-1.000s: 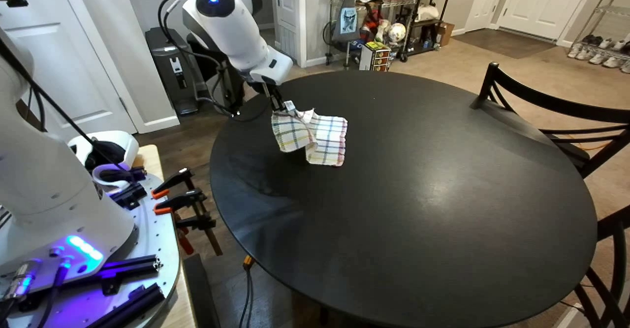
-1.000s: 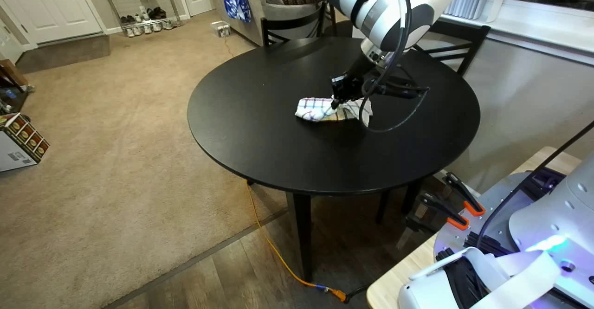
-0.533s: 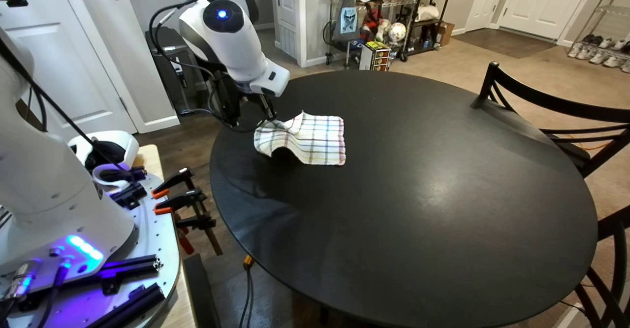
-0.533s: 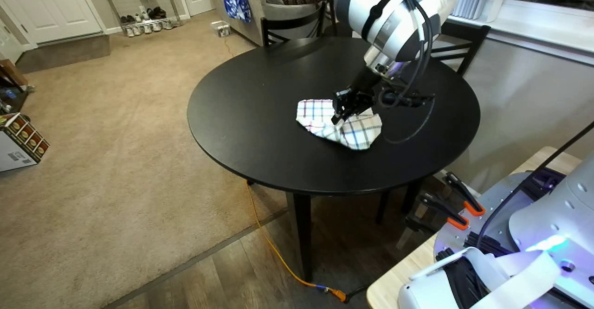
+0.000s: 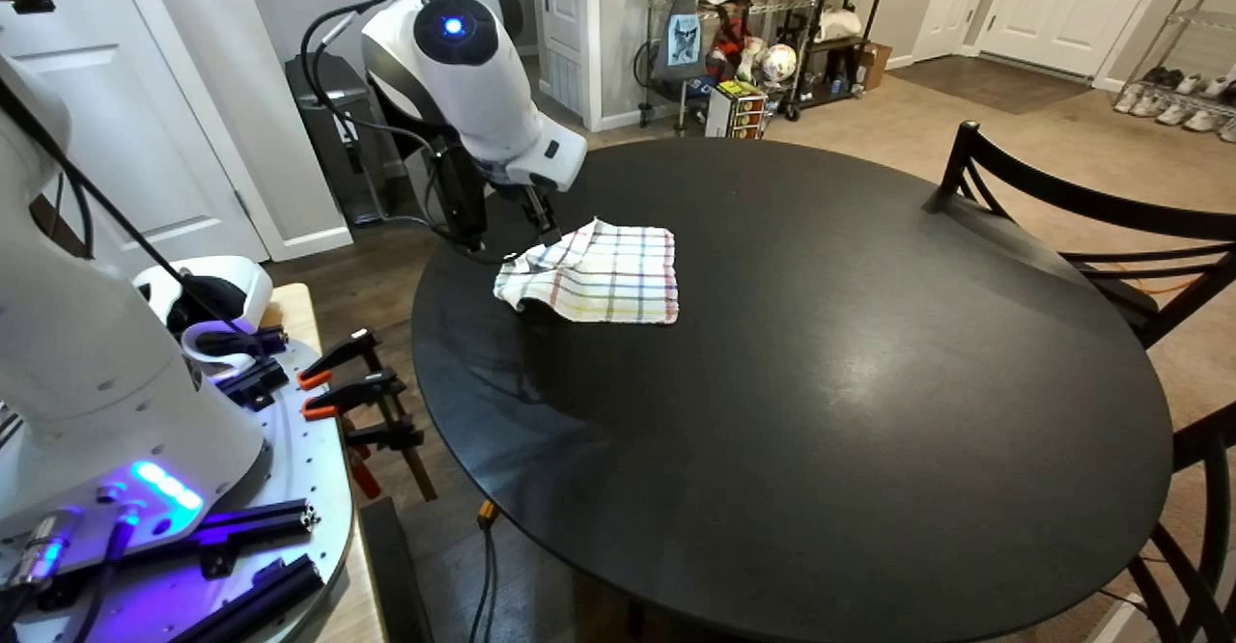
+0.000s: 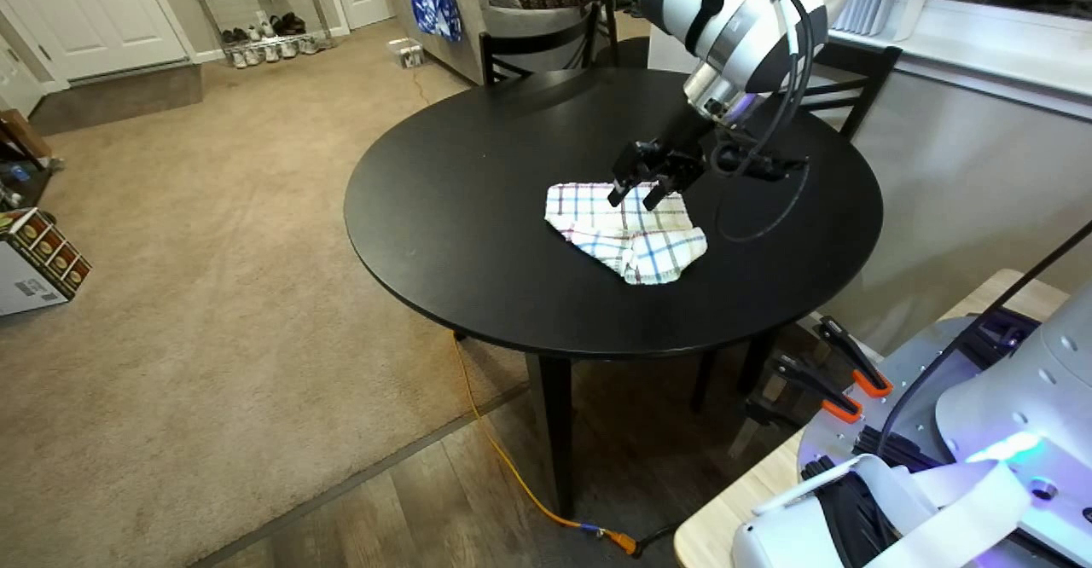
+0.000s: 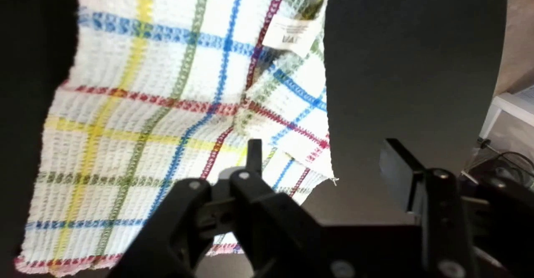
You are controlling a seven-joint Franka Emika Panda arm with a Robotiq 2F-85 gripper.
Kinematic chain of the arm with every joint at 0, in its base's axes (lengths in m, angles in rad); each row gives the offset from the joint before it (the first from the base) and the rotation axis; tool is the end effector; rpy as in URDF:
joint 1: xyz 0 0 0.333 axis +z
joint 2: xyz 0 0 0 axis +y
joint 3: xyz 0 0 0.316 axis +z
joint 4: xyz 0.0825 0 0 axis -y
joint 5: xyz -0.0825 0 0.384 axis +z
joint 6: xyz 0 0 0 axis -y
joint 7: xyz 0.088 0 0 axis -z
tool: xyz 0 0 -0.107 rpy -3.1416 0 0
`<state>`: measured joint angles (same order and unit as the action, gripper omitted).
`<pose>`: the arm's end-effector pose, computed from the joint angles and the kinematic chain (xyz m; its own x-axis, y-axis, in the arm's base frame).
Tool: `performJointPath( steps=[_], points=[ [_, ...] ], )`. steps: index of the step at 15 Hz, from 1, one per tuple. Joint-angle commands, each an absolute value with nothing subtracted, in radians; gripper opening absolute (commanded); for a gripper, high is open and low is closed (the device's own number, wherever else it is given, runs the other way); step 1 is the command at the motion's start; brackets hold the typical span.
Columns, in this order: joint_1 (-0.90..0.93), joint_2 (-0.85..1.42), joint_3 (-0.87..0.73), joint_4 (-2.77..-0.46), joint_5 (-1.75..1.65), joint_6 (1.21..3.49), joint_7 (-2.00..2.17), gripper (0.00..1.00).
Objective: Unfold the towel fully
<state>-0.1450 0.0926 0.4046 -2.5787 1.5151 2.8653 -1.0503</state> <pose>0.4192 0.0574 0.2245 0.9392 -0.2069 0.2742 -0.0655 -0.8915 -0.4482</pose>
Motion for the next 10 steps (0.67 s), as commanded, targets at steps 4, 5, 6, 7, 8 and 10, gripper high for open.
performJointPath(
  steps=[4, 5, 6, 7, 8, 10],
  points=[
    [-0.154, 0.16, 0.364, -2.568, 1.397, 2.847, -1.022, 1.0],
    [-0.155, 0.18, 0.357, -2.56, 1.374, 2.838, -1.02, 1.0],
    [-0.154, 0.193, 0.352, -2.556, 1.357, 2.832, -1.017, 1.0],
    [-0.156, 0.211, 0.347, -2.546, 1.337, 2.811, -1.018, 1.0],
    [-0.159, 0.221, 0.342, -2.539, 1.32, 2.78, -1.018, 1.0],
    [-0.172, 0.232, 0.334, -2.515, 1.31, 2.666, -1.057, 1.0]
  ],
)
